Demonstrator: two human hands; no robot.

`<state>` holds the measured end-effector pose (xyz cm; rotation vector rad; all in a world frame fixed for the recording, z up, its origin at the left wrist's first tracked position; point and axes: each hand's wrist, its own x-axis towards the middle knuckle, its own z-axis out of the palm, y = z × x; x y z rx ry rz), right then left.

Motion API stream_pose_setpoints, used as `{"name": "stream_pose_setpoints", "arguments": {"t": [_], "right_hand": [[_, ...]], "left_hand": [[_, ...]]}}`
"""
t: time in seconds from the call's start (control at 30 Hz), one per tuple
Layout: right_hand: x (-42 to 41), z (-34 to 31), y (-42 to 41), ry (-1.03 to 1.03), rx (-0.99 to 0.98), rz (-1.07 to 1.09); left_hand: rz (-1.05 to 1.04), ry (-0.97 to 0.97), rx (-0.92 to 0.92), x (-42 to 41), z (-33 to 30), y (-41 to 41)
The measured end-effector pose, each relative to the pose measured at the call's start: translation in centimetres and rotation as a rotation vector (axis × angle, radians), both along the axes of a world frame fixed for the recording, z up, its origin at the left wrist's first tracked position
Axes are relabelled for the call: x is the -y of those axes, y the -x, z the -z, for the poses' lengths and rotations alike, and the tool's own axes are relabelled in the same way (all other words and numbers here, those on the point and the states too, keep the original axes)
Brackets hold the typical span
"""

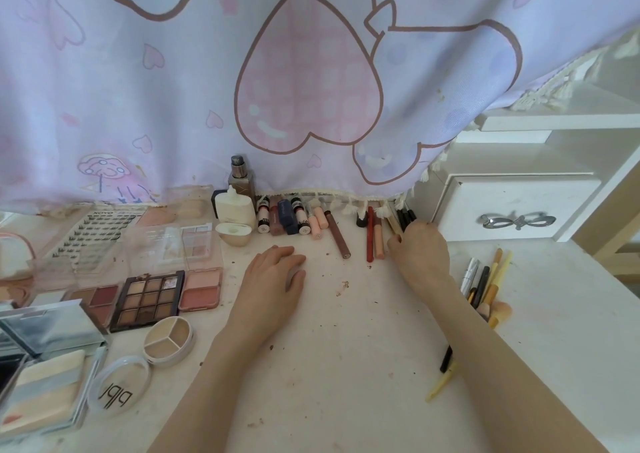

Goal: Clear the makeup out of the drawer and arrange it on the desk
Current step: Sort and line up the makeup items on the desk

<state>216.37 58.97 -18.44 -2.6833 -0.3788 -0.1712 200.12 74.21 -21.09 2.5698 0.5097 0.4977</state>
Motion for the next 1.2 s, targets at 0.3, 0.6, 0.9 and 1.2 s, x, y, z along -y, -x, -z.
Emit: {"name": "stream_pose_setpoints", "arguments": {"t": [0.3, 0.6, 0.9, 1.2], "right_hand": [[-0.9, -0.5, 0.1, 0.166, -0.025, 0.021], [2.3, -3.0, 5.1, -0.009, -0.088, -0.149], [-1.5, -1.9, 4.2, -0.099, -0.162, -0.219], [-0.2, -1.6, 3.8, -0.276, -0.083, -0.200]], "left_hand": [[0.005, -0.017, 0.002, 0.0, -0.2, 0.2], [0.008, -0.018, -0.011, 0.0, 0.0, 0.2], [0.004, -0.021, 0.016, 0.1, -0.1, 0.4], [-0.023, 0.038, 0.070, 0.3, -0.3, 0.0]]}}
